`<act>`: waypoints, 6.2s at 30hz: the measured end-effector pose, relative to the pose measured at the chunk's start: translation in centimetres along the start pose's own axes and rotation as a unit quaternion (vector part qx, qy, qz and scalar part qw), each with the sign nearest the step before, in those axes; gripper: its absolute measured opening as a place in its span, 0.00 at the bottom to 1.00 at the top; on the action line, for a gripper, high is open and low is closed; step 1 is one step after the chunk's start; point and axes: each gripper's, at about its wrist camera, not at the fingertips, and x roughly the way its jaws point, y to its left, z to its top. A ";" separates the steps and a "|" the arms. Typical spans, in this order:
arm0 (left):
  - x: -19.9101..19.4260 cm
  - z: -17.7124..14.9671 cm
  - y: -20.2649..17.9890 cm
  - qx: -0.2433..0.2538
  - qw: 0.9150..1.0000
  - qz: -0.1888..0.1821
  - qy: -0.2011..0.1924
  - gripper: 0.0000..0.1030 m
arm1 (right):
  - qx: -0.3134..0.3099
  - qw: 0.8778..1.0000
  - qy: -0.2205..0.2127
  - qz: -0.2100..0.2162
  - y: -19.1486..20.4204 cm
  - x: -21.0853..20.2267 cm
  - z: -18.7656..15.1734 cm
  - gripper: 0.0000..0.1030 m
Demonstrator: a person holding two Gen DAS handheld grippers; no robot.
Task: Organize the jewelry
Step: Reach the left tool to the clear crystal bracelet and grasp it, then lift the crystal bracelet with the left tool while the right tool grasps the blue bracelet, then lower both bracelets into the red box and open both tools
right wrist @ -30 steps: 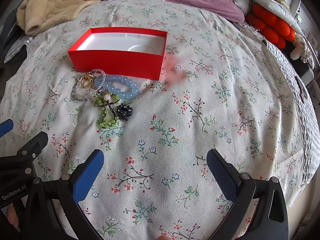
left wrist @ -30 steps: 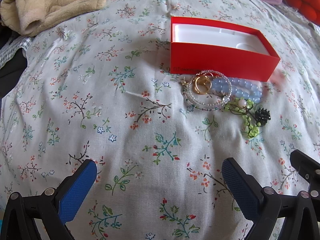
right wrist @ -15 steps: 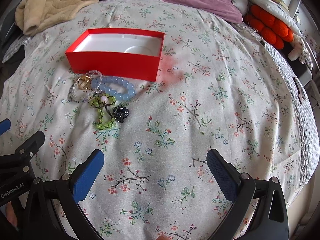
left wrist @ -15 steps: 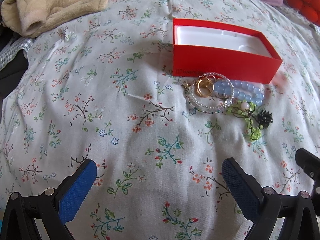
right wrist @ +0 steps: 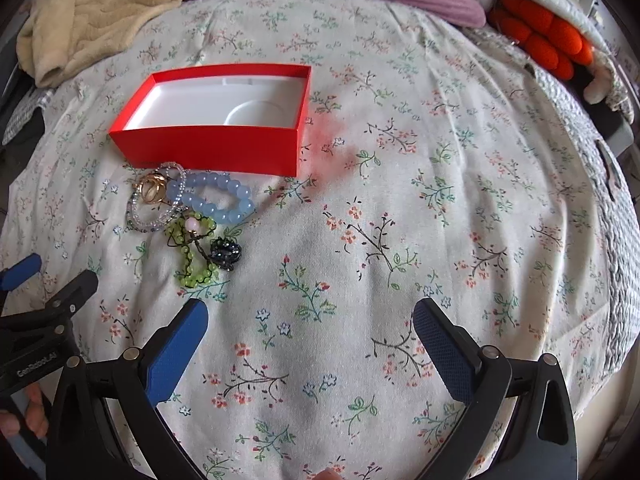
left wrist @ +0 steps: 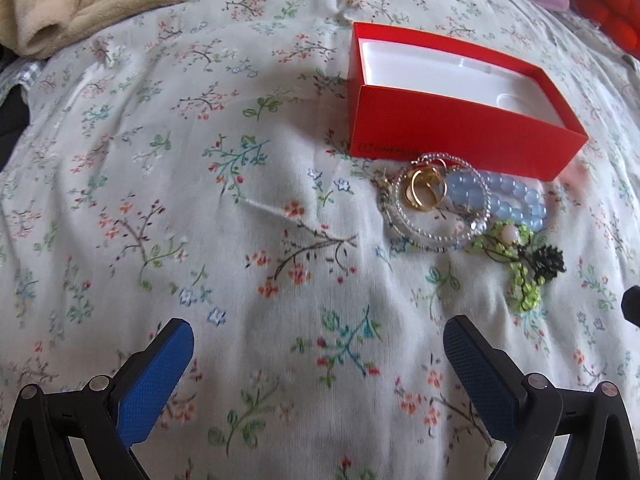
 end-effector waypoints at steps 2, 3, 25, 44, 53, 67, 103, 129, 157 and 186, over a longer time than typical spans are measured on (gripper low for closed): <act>0.6 0.4 0.4 -0.013 1.000 -0.016 0.007 0.93 | -0.002 1.000 0.012 0.007 -0.2 0.5 0.5 1.00; 0.8 0.6 0.5 -0.019 0.999 -0.024 0.011 0.91 | -0.001 1.000 0.016 0.010 -0.4 0.6 0.7 1.00; 3.6 4.4 -4.6 0.131 0.976 -0.150 -0.089 0.84 | 0.017 0.996 0.044 0.069 -2.8 1.8 2.2 1.00; 5.4 4.9 -5.9 0.168 0.973 -0.145 -0.069 0.57 | 0.008 0.996 0.053 0.064 -2.7 2.5 2.3 1.00; 3.6 4.4 -5.4 0.163 0.973 -0.141 -0.079 0.54 | 0.015 0.997 0.047 0.065 -2.5 2.3 2.8 1.00; -1.1 3.7 -2.0 0.128 0.983 -0.110 -0.078 0.54 | 0.019 0.996 0.041 0.071 -1.4 2.3 3.8 1.00; 0.4 0.9 4.9 -0.025 0.994 -0.100 0.033 0.54 | 0.066 0.991 0.029 0.111 2.7 7.6 7.5 0.37; -2.7 3.1 2.8 -0.012 0.994 -0.113 -0.008 0.54 | 0.019 0.986 -0.065 0.153 1.9 -3.2 6.5 0.12; 2.9 14.6 -5.0 0.040 0.991 -0.127 -0.034 0.55 | 0.083 0.967 -0.129 0.202 -1.3 -4.6 13.7 0.12; 2.1 12.4 -4.4 0.077 0.993 -0.084 -0.029 0.65 | 0.093 0.981 -0.058 0.159 -1.9 2.5 14.3 0.13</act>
